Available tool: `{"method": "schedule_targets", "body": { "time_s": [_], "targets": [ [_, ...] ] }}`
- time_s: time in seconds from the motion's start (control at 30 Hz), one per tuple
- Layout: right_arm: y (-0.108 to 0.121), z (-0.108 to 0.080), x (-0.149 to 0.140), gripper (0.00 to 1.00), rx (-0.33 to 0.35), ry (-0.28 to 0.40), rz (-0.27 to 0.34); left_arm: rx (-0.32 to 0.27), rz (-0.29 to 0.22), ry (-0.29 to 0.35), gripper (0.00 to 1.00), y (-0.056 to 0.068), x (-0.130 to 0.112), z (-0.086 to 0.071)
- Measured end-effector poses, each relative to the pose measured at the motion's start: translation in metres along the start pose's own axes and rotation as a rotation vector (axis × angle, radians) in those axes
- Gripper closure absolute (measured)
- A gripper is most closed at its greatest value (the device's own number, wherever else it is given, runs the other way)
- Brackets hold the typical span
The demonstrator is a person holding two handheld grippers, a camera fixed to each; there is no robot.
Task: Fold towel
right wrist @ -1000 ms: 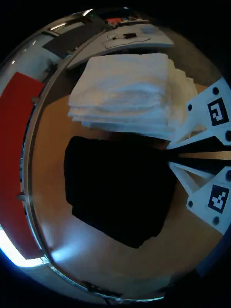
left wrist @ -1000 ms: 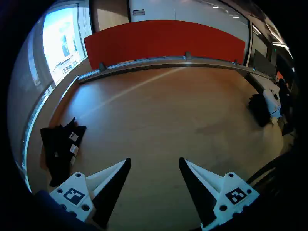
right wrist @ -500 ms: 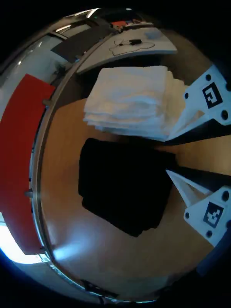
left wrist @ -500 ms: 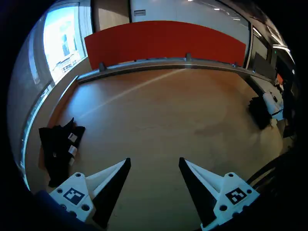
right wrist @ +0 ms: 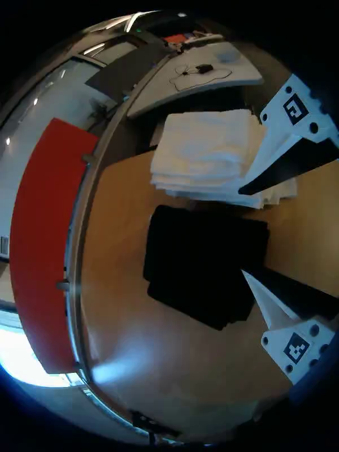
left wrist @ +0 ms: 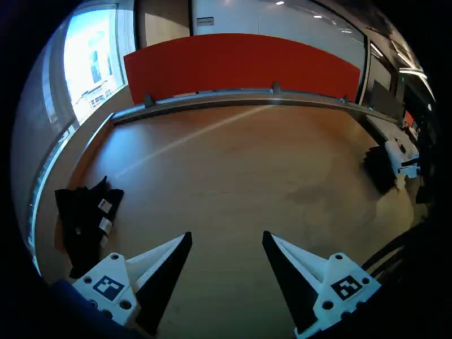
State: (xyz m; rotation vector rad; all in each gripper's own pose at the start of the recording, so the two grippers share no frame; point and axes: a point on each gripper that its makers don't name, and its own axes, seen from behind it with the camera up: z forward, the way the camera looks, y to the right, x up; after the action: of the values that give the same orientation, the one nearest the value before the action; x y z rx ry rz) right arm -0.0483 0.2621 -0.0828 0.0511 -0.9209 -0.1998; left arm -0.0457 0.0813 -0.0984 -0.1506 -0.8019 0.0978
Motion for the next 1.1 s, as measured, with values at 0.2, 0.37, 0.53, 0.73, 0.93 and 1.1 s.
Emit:
{"method": "schedule_targets", "body": {
  "time_s": [0.2, 0.37, 0.53, 0.73, 0.93, 1.1],
  "targets": [
    [-0.003, -0.017, 0.033, 0.08, -0.033, 0.141, 0.08, 0.002, -0.008, 0.019, 0.07, -0.007, 0.007, -0.001],
    [-0.003, -0.04, 0.073, 0.08, -0.072, 0.312, 0.155, 0.004, -0.006, 0.045, 0.07, -0.01, 0.018, -0.002],
    [-0.002, -0.063, 0.105, 0.08, -0.117, 0.46, 0.195, 0.005, -0.003, 0.073, 0.07, -0.012, 0.031, -0.002],
    [-0.004, -0.084, 0.132, 0.08, -0.18, 0.585, 0.198, 0.008, -0.001, 0.111, 0.07, -0.014, 0.045, -0.001],
    [-0.013, -0.092, 0.148, 0.08, -0.193, 0.637, 0.214, 0.021, 0.002, 0.165, 0.07, -0.018, 0.062, -0.002],
    [-0.02, -0.101, 0.159, 0.08, -0.197, 0.669, 0.234, 0.044, -0.003, 0.238, 0.07, -0.027, 0.083, -0.007]
  ]
}}
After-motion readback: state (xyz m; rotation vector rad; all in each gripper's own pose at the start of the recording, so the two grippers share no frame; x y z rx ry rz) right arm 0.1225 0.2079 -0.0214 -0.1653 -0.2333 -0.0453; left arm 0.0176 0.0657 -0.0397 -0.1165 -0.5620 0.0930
